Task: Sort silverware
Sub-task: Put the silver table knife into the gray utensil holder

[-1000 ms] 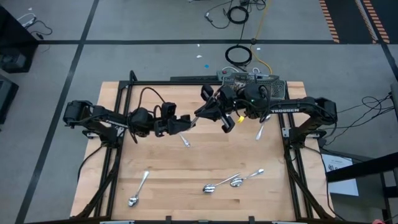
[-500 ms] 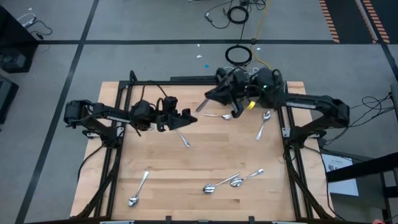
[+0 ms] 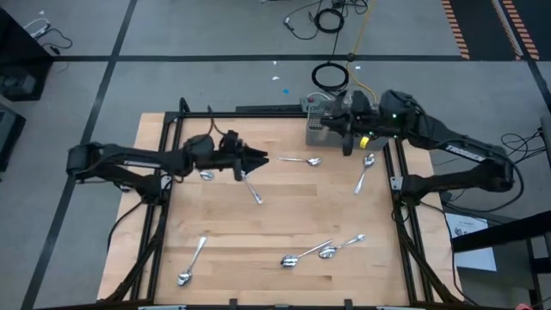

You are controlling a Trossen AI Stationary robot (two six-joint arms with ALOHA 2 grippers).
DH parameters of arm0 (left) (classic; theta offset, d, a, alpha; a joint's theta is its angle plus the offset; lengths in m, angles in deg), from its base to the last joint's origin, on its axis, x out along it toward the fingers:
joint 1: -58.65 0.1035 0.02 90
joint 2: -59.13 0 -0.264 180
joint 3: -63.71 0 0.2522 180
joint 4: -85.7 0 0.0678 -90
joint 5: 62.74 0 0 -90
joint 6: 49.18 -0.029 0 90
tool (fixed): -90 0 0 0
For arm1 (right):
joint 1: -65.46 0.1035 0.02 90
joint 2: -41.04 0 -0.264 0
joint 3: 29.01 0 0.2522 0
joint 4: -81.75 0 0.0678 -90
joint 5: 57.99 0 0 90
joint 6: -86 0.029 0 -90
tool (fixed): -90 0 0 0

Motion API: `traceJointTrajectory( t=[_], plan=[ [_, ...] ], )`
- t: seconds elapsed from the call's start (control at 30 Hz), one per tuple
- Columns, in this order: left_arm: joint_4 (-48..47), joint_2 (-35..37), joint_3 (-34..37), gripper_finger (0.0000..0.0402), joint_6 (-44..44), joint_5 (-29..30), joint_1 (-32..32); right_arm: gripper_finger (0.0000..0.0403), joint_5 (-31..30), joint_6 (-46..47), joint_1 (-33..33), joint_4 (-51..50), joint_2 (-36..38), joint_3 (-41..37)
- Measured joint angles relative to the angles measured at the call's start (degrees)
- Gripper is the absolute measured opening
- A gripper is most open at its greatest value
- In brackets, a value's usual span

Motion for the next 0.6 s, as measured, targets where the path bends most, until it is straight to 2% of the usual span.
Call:
traceJointTrajectory(
  t=[0.07,0.13,0.2,0.33,0.4,0.5,0.6],
  plan=[
    [-8.33,2.87,0.0,0.0205,-2.12,6.97,-1.17,0.0002,-5.7,0.8,0.0,-2.49,1.5,-0.86],
    [-11.5,4.57,0.0,0.0205,-2.78,10.83,-2.06,0.0002,-10.99,2.12,-0.43,-4.25,3.42,-3.09],
    [-12.31,5.56,0.0,0.0205,-3.57,11.33,-2.67,0.0002,-13.89,3.8,-1.31,-5.31,5.6,-6.56],
    [-12.33,6.22,-0.02,0.0205,-3.69,11.55,-3.55,0.0002,-14.65,8.64,-4.08,-3.79,10.38,-15.61],
    [-12.37,6.27,-0.02,0.0205,-3.66,12.78,-4.17,0.0002,-17.68,11.24,-5.54,-2.24,12.66,-19.92],
    [-13.14,6.52,-0.02,0.0205,-3.66,17.06,-5.8,0.0002,-24.18,14.59,-7.72,-1.32,15.1,-24.71],
    [-16.8,6.98,-1.46,0.0205,-3.86,23.19,-8.1,0.0002,-26.17,16.14,-8.83,-1.38,16.17,-26.06]
  ],
)
